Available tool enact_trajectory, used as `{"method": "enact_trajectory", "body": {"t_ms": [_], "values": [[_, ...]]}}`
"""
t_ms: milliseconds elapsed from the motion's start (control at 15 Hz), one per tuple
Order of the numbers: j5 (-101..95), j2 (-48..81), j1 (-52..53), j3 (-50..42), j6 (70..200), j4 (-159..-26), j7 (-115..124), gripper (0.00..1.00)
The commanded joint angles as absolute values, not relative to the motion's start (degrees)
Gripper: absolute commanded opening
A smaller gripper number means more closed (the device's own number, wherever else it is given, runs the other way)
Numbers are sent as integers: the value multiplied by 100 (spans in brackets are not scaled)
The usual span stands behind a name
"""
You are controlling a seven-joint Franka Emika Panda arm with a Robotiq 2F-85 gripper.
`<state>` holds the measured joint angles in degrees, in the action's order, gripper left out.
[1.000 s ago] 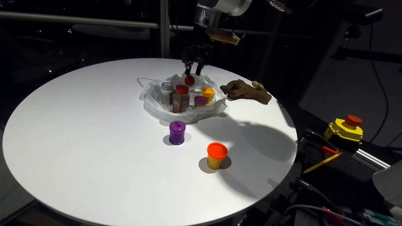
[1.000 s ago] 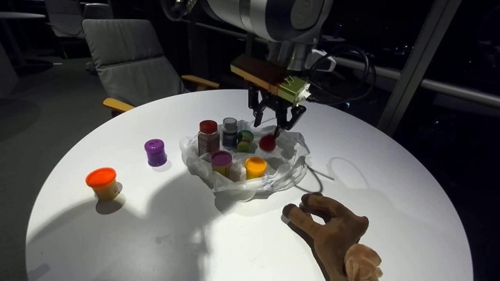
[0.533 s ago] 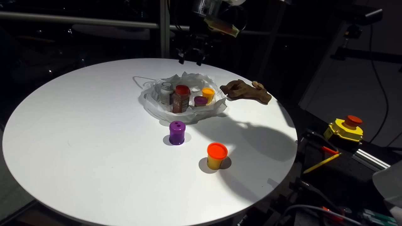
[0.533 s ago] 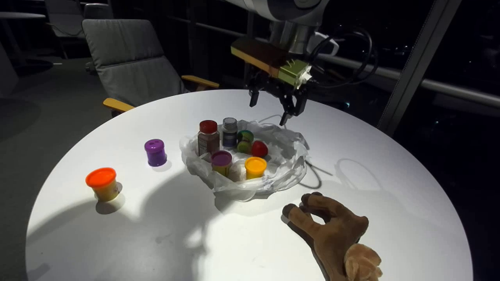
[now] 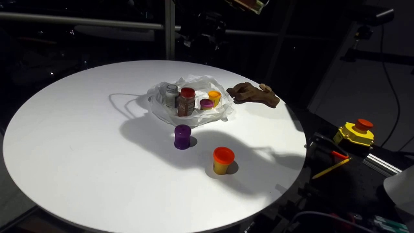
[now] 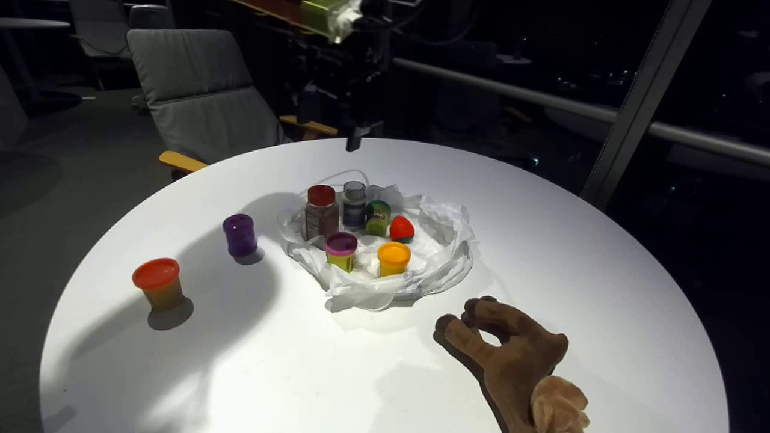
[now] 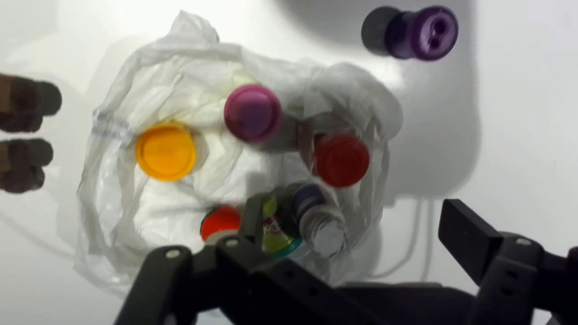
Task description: Put all the contents that are on the table in the white plastic bag
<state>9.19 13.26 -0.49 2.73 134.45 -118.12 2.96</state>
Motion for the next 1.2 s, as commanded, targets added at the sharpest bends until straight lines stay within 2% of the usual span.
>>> {"method": "enact_trajectory", "body": {"t_ms": [0,400,1133], "values": [[715,359,320,339,13640,-13125,824,100],[895,-65,777,783,14363,-14423,750,100],[75,808,1205,998,16298,-15193,1141,100]]}}
